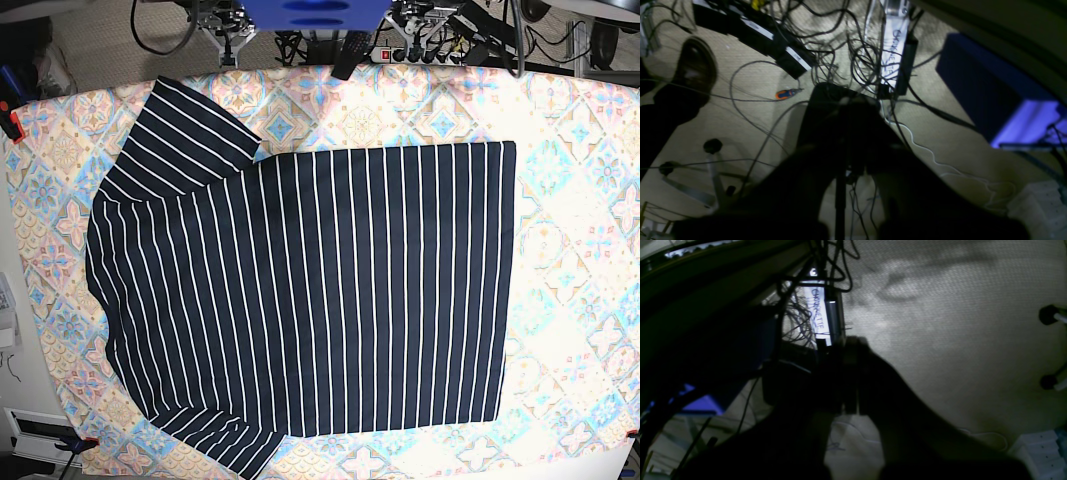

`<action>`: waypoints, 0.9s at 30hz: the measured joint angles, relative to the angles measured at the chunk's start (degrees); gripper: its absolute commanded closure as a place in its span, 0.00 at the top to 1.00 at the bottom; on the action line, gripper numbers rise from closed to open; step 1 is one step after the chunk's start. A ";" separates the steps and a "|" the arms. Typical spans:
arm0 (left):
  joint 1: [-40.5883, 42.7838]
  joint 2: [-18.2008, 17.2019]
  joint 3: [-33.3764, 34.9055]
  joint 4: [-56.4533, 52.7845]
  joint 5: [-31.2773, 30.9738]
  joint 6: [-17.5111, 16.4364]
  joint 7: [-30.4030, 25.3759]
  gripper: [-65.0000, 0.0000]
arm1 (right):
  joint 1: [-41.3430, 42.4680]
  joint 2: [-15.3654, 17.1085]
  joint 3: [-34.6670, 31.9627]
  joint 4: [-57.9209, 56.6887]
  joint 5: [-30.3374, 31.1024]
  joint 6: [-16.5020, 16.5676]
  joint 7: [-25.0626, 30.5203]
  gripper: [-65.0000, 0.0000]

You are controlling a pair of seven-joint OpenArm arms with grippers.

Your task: Fold the T-shirt properly

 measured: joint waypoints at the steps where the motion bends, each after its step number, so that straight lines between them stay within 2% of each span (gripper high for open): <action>1: 0.00 -0.02 0.00 0.07 -0.02 0.04 -0.02 0.00 | -0.24 0.00 0.00 0.00 0.00 0.09 0.04 0.00; 22: 1.01 -0.20 0.02 0.07 0.00 0.04 -0.42 0.00 | -1.70 -0.02 0.00 0.04 0.00 0.09 -0.04 0.00; 27: 1.18 -0.52 0.02 0.09 0.04 0.02 -0.55 0.00 | -2.32 1.14 0.00 0.04 0.00 0.11 0.15 0.00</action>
